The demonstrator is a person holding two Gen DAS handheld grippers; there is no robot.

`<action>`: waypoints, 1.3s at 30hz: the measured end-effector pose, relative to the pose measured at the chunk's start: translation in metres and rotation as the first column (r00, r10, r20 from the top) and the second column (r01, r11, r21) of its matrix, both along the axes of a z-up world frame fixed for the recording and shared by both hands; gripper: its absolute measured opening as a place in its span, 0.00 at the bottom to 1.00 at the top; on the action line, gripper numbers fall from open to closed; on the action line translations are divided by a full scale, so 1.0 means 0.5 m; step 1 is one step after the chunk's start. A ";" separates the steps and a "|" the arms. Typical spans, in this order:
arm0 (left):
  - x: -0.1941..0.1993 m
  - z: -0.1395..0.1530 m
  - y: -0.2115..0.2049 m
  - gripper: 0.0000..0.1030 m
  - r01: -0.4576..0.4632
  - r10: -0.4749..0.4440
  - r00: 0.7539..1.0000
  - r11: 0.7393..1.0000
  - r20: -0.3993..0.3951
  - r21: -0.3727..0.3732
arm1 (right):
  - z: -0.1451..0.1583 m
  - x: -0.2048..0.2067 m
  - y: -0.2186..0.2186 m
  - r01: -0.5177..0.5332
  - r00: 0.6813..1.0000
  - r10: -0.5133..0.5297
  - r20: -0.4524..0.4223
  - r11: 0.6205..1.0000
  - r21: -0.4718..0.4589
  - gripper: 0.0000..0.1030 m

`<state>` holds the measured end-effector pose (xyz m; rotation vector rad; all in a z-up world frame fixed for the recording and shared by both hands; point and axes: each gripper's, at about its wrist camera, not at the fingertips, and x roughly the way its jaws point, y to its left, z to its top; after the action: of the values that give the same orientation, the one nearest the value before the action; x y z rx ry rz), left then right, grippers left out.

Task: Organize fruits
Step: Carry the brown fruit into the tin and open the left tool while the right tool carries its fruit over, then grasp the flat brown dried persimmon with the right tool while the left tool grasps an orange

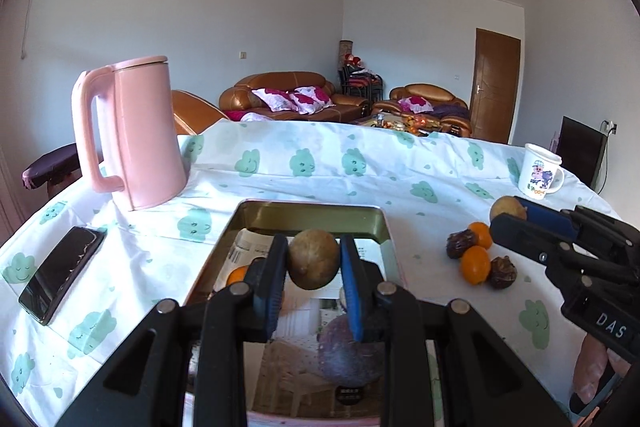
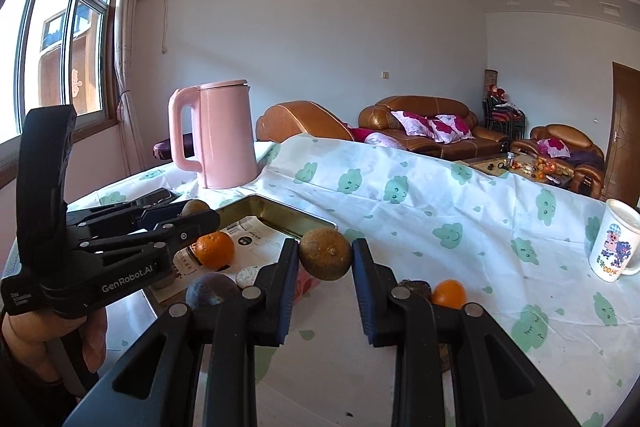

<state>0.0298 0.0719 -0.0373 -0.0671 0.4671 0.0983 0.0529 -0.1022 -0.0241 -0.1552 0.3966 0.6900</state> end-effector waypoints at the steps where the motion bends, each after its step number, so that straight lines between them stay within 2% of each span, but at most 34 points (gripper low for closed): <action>1: 0.002 -0.003 0.007 0.27 -0.007 0.007 1.000 1.000 -0.007 -0.002 | 0.000 0.003 0.013 -0.010 1.000 0.010 -0.006 1.000 -0.007 0.28; 9: 0.020 -0.027 0.041 0.27 -0.022 0.019 0.997 0.999 -0.080 -0.041 | -0.024 0.031 0.096 -0.071 0.995 0.067 -0.067 0.996 -0.059 0.28; 19: 0.027 -0.031 0.059 0.27 -0.015 0.007 0.995 0.997 -0.098 -0.080 | -0.055 0.048 0.144 -0.089 0.991 0.077 -0.114 0.990 -0.106 0.28; 20: 0.026 -0.031 0.059 0.32 -0.025 0.017 0.995 0.997 -0.097 -0.079 | -0.056 0.050 0.144 -0.082 0.990 0.069 -0.119 0.991 -0.107 0.28; 21: 0.025 -0.032 0.060 0.47 -0.026 0.018 0.995 0.996 -0.098 -0.083 | -0.059 0.054 0.144 -0.088 0.988 0.074 -0.135 0.991 -0.104 0.29; 22: 0.023 -0.031 0.063 0.50 -0.035 0.026 0.995 0.996 -0.098 -0.083 | -0.059 0.056 0.141 -0.091 0.986 0.077 -0.145 0.991 -0.098 0.33; 23: 0.019 -0.029 0.066 0.55 -0.041 0.033 0.996 0.996 -0.088 -0.084 | -0.058 0.056 0.135 -0.075 0.988 0.062 -0.140 0.992 -0.096 0.37; 25: 0.010 -0.024 0.079 0.68 -0.049 0.042 0.997 0.992 -0.068 -0.112 | -0.051 0.055 0.114 -0.037 0.992 0.027 -0.122 0.996 -0.082 0.63; 27: -0.001 -0.016 0.090 0.83 -0.069 0.064 0.997 0.988 -0.040 -0.138 | -0.043 0.054 0.084 -0.020 0.993 0.015 -0.121 0.999 -0.040 0.64; 32: -0.016 0.001 0.086 0.86 -0.070 0.070 0.998 0.987 -0.006 -0.146 | -0.042 0.066 -0.002 0.086 0.988 -0.095 -0.121 0.993 -0.078 0.64; 36: -0.012 0.001 0.054 0.88 -0.040 0.039 0.999 0.991 -0.006 -0.129 | -0.057 0.100 -0.081 0.189 0.963 -0.207 -0.175 0.975 -0.116 0.64; 39: -0.007 -0.003 0.031 0.88 -0.019 0.017 1.000 0.993 -0.015 -0.118 | -0.072 0.124 -0.106 0.205 0.946 -0.234 -0.222 0.968 -0.144 0.64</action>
<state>0.0266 0.0874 -0.0385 -0.1873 0.4859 0.0884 0.1151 -0.1553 -0.0602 -0.1391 0.6762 0.4644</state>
